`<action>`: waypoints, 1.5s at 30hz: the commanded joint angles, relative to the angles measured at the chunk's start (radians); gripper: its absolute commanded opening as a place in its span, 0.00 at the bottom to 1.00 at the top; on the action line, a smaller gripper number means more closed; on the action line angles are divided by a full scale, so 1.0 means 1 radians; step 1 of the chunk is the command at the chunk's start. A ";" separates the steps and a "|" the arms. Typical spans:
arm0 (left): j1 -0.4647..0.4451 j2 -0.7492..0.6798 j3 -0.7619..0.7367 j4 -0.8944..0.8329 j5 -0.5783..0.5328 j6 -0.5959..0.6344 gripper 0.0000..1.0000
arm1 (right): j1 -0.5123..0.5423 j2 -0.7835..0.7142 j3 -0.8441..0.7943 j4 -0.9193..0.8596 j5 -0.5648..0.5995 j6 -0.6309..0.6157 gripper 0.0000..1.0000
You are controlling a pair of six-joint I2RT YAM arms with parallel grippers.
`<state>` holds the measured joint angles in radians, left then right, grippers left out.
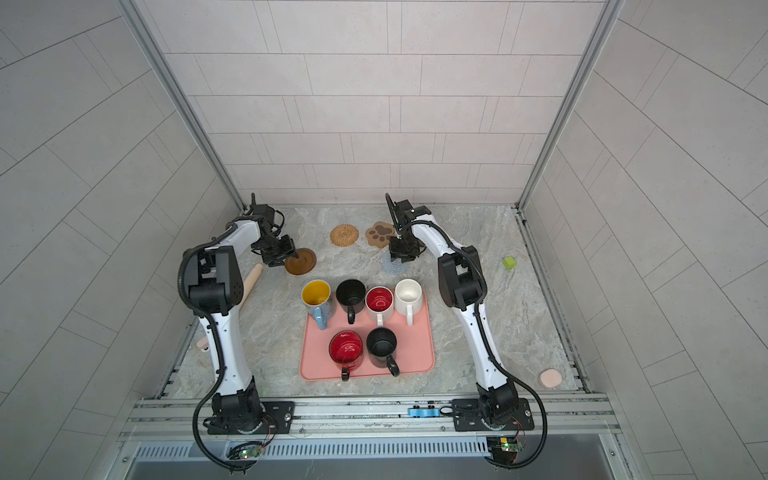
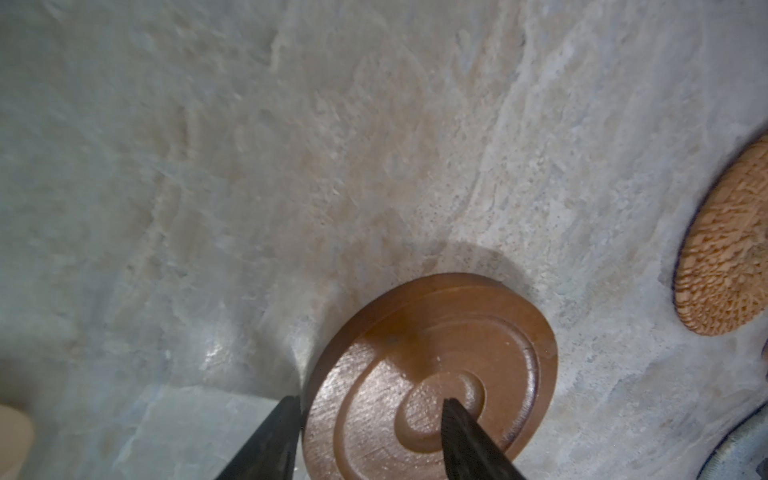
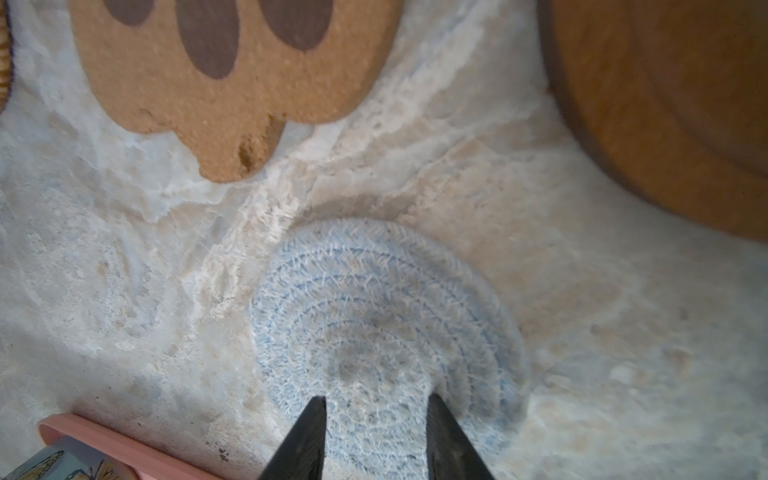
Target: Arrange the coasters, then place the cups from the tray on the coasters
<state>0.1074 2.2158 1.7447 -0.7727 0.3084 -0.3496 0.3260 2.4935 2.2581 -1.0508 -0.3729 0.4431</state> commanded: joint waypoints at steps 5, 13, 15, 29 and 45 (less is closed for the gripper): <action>-0.012 -0.002 -0.010 -0.009 0.051 0.030 0.52 | -0.009 0.022 -0.022 -0.002 0.029 0.022 0.42; -0.055 0.015 -0.005 -0.035 0.047 0.089 0.49 | -0.009 0.028 -0.012 0.022 0.027 0.049 0.42; -0.067 0.021 0.003 -0.053 0.042 0.113 0.49 | -0.009 0.034 -0.004 0.027 0.019 0.059 0.41; -0.156 0.038 0.015 -0.126 0.076 0.215 0.46 | 0.008 0.073 0.038 0.039 -0.026 0.085 0.40; -0.133 -0.044 0.057 -0.118 0.067 0.165 0.48 | 0.036 0.032 -0.015 -0.032 -0.018 0.017 0.40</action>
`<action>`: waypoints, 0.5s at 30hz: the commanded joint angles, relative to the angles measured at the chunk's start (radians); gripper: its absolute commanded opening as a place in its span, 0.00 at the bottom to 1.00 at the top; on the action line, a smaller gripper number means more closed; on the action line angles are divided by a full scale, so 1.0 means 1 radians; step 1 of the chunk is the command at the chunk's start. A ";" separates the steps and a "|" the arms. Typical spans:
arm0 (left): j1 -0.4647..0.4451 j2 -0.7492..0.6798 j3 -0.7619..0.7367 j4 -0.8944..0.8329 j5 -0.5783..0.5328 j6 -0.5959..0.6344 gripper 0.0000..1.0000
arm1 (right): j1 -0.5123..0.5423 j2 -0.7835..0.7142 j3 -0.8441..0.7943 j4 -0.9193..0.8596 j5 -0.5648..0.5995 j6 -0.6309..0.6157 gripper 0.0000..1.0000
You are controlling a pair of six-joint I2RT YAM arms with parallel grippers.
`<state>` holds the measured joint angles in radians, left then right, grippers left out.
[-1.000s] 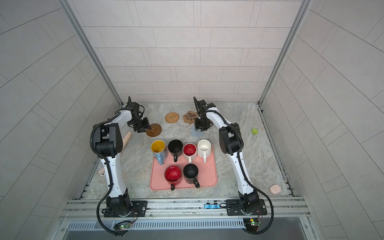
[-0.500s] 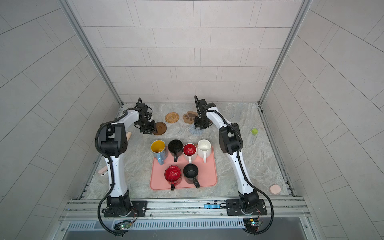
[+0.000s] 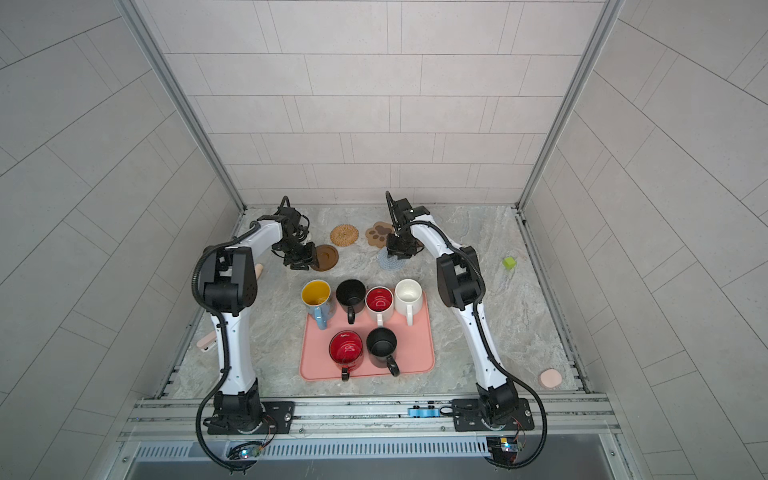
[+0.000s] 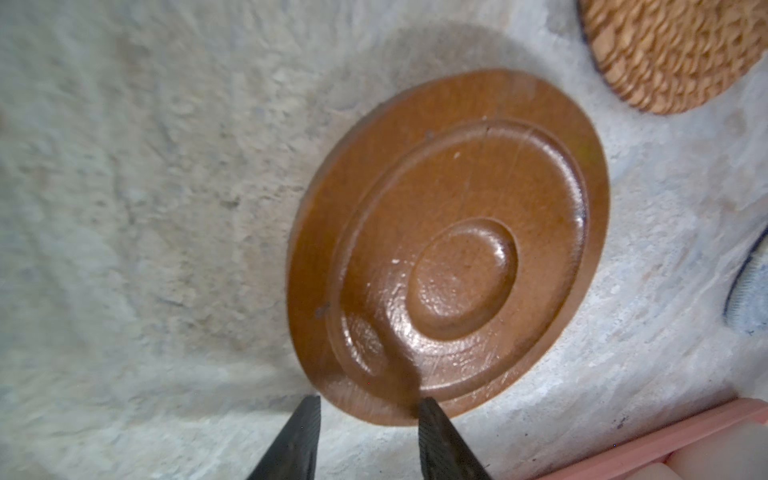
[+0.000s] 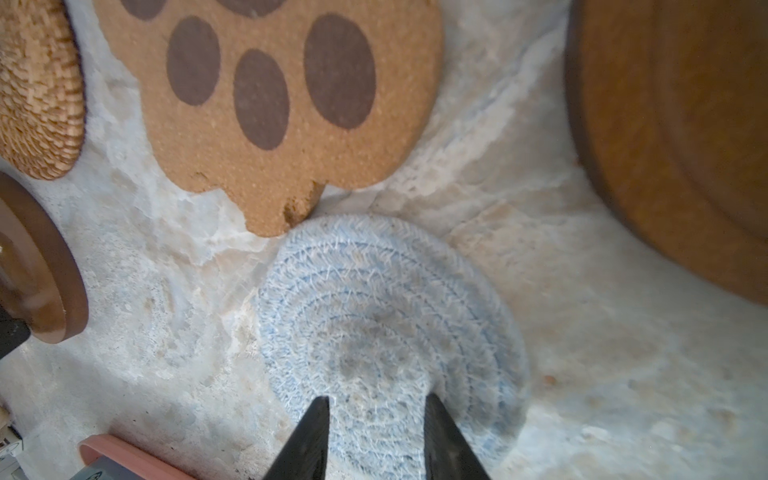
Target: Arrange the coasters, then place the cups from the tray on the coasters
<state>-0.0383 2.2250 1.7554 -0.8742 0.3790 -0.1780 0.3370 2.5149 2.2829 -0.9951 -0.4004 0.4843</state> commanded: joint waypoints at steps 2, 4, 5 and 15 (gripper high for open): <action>0.022 -0.053 0.067 -0.010 -0.014 -0.025 0.49 | 0.031 0.008 -0.044 -0.095 0.008 -0.031 0.40; 0.040 -0.053 0.072 0.021 -0.010 -0.072 0.49 | 0.035 0.002 -0.057 -0.096 0.003 -0.033 0.40; 0.049 -0.052 0.070 0.042 -0.007 -0.100 0.49 | 0.037 -0.001 -0.063 -0.094 0.001 -0.033 0.40; 0.068 0.040 0.132 0.095 0.034 -0.159 0.54 | 0.046 -0.009 -0.083 -0.071 -0.024 -0.029 0.40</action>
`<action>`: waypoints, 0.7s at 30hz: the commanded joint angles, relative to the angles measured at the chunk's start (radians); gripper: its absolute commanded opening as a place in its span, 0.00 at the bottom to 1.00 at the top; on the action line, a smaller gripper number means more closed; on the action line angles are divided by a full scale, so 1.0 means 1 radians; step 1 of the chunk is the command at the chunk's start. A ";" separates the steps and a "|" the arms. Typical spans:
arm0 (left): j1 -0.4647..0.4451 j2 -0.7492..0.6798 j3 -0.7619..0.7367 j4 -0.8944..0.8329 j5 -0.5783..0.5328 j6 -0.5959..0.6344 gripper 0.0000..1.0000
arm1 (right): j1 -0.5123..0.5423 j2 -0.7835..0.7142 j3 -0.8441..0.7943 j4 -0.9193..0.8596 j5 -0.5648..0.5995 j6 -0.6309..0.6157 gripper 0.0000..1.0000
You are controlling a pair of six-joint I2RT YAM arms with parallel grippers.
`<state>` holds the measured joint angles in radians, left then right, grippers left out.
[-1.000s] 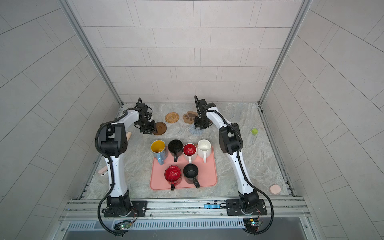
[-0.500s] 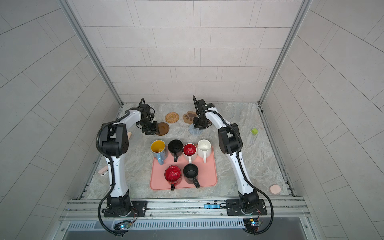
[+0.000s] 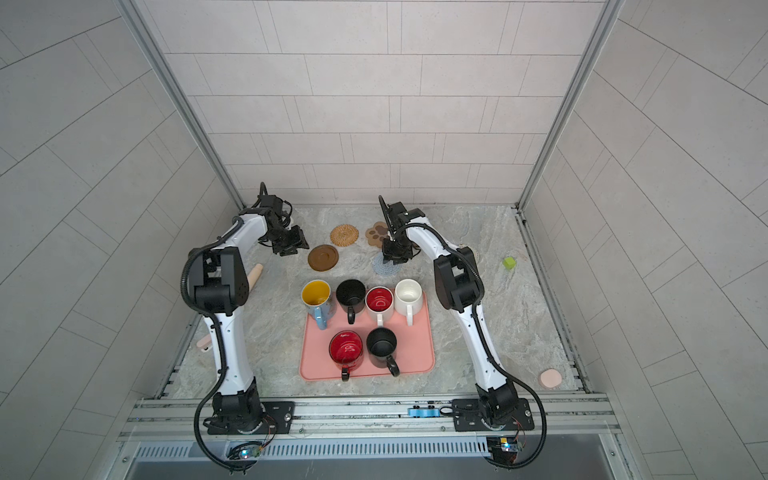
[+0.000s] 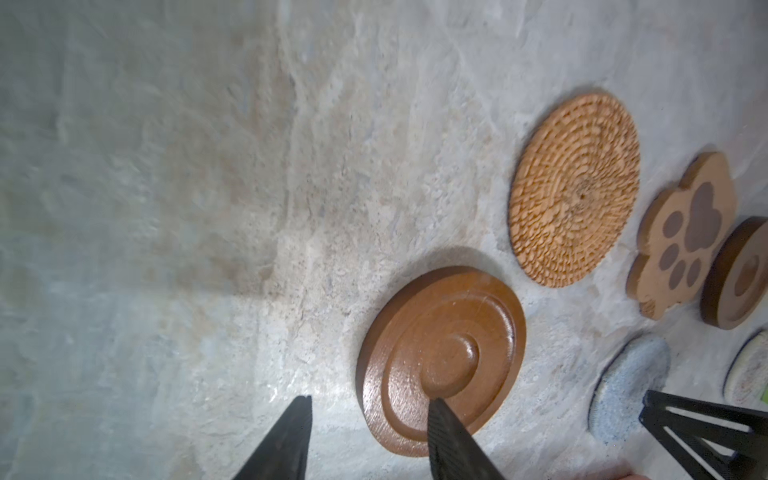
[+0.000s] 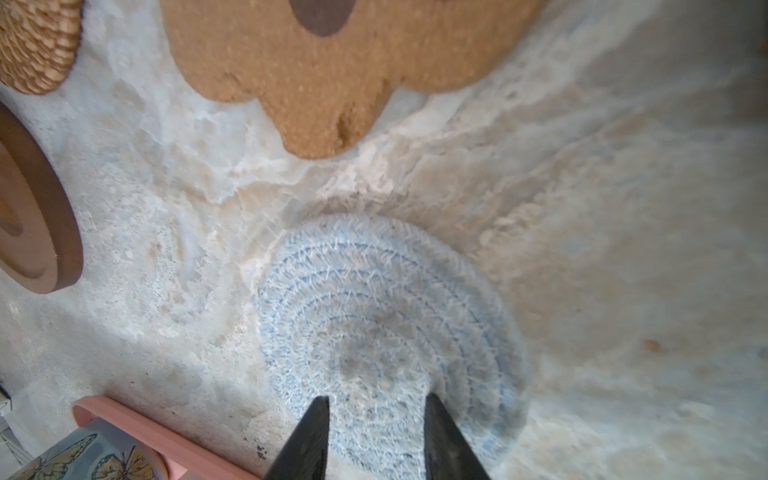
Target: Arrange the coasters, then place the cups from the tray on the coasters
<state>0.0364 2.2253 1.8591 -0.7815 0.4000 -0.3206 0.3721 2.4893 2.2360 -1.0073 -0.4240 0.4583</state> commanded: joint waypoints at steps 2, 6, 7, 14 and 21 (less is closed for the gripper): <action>-0.007 0.049 0.035 0.005 0.010 -0.017 0.55 | 0.013 0.017 -0.035 -0.057 -0.002 -0.001 0.40; -0.007 0.080 0.075 0.007 0.023 -0.017 0.58 | 0.012 0.022 -0.035 -0.054 -0.007 0.001 0.40; -0.007 0.088 0.086 0.003 0.029 -0.014 0.58 | 0.013 0.022 -0.036 -0.055 -0.008 0.002 0.40; -0.013 0.106 0.089 0.010 0.067 -0.006 0.59 | 0.013 0.025 -0.031 -0.054 -0.003 0.000 0.40; -0.019 0.120 0.071 0.023 0.103 0.017 0.56 | 0.013 0.031 -0.026 -0.057 -0.006 0.002 0.40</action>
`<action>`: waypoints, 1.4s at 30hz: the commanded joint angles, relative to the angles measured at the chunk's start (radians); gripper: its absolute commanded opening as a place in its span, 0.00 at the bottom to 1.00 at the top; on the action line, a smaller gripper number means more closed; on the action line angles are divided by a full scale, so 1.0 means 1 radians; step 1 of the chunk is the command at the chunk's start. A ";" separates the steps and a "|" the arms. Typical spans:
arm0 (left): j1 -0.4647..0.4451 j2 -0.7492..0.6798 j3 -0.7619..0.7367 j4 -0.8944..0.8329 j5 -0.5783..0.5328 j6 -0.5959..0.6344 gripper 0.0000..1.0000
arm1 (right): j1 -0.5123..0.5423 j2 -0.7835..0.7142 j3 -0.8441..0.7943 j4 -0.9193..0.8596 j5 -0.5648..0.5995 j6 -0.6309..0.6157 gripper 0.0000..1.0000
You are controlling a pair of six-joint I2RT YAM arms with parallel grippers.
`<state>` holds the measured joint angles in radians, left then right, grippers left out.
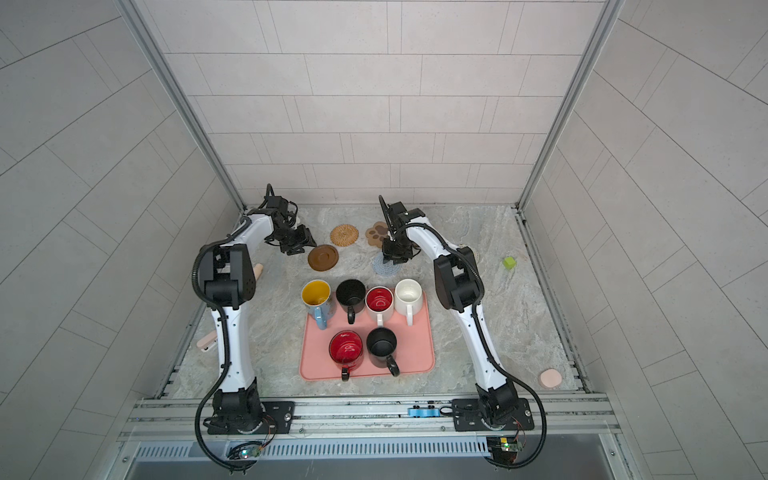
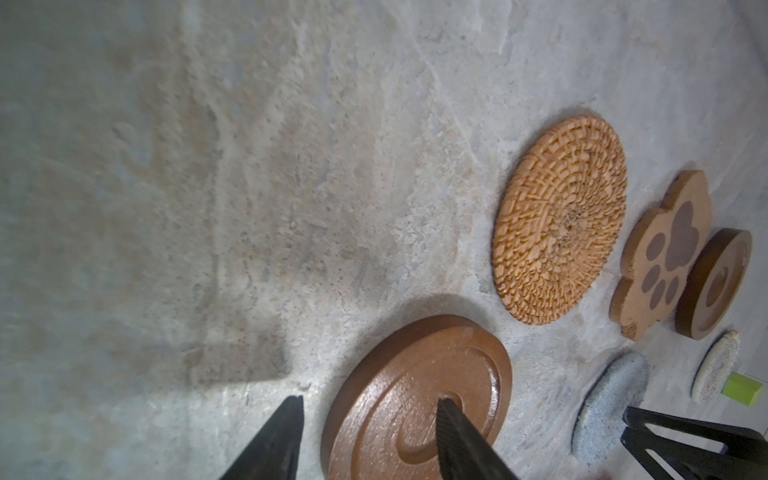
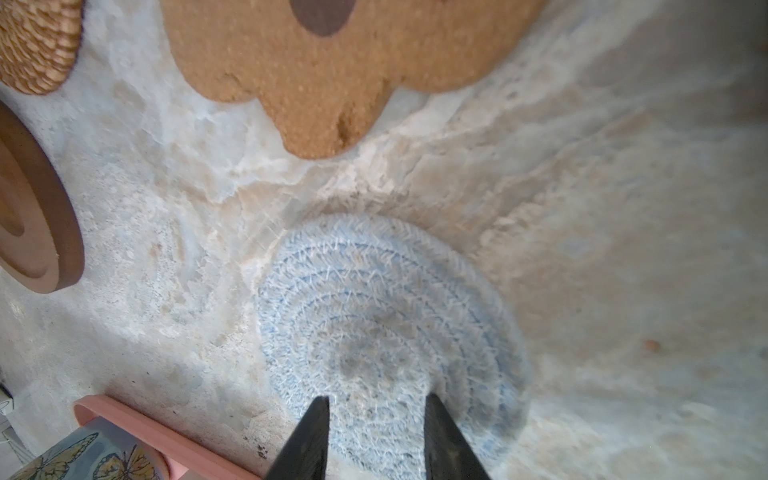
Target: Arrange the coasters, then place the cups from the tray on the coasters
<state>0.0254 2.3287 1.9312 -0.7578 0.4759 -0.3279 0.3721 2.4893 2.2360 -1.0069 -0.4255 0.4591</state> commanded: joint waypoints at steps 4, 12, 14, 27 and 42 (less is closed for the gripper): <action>-0.013 0.024 -0.001 -0.001 0.036 0.048 0.54 | 0.013 0.030 -0.027 -0.058 -0.005 -0.002 0.40; -0.043 0.032 -0.012 -0.029 0.021 0.079 0.47 | 0.009 0.034 -0.022 -0.059 -0.002 0.000 0.40; -0.050 0.031 -0.019 -0.032 0.021 0.085 0.46 | 0.009 0.035 -0.019 -0.059 -0.004 0.000 0.40; -0.116 -0.001 -0.077 -0.065 0.013 0.133 0.42 | 0.008 0.042 -0.010 -0.059 -0.006 0.000 0.40; -0.130 -0.064 -0.135 -0.092 -0.014 0.150 0.42 | 0.011 0.057 0.017 -0.046 -0.020 0.015 0.40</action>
<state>-0.0994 2.2944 1.8233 -0.7906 0.4892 -0.2008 0.3725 2.4966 2.2505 -1.0157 -0.4461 0.4648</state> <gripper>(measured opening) 0.418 0.401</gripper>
